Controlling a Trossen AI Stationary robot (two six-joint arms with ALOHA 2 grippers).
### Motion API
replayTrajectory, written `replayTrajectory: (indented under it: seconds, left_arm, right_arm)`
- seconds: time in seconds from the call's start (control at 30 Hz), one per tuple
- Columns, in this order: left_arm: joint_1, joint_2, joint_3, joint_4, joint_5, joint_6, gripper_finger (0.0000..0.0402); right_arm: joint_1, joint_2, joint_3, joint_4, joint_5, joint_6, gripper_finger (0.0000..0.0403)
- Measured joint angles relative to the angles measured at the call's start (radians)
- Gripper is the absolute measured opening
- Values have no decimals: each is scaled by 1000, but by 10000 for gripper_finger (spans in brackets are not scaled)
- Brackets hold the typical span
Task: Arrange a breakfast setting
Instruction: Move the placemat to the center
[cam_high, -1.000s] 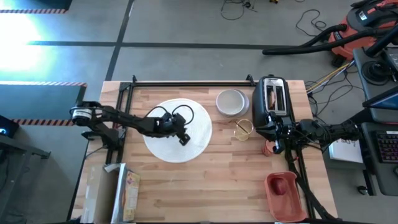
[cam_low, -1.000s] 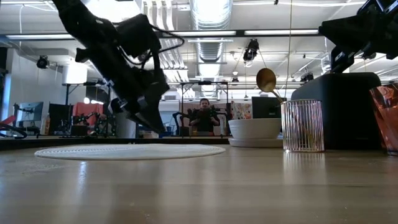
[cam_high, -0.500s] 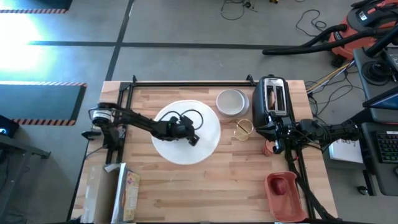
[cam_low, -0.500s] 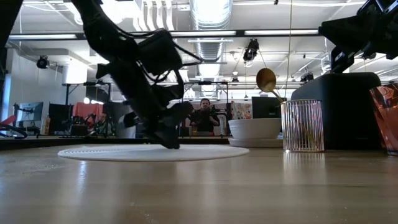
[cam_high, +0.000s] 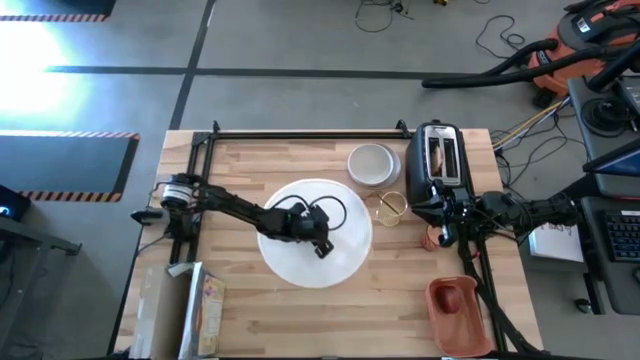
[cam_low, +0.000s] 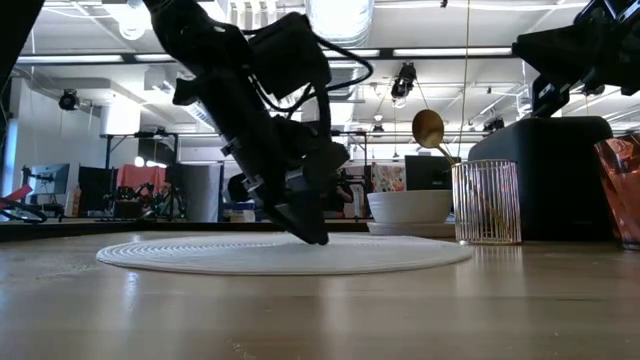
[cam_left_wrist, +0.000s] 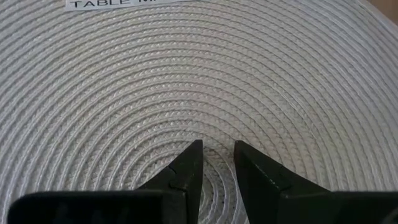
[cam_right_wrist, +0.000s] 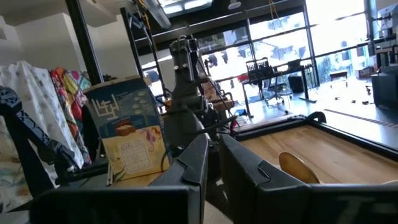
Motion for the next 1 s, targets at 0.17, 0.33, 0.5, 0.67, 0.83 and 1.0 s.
replayTrajectory:
  seconds: [0.17,0.33,0.5,0.67,0.83,1.0]
  left_arm:
    - [-30,22,42,-26,1,1,75]
    - [-44,24,62,-32,2,43,75]
    - [-31,22,77,-23,-33,93,75]
    - [-18,7,77,-34,-35,105,75]
    - [-33,-42,78,-123,-36,87,75]
    - [-55,-67,78,-268,-33,-2,75]
  right_arm:
    - [0,0,0,0,0,0,34]
    - [0,0,0,0,0,0,34]
    - [0,0,0,0,0,0,34]
    - [0,0,0,0,0,0,34]
    - [0,0,0,0,0,0,34]
    - [0,0,0,0,0,0,34]
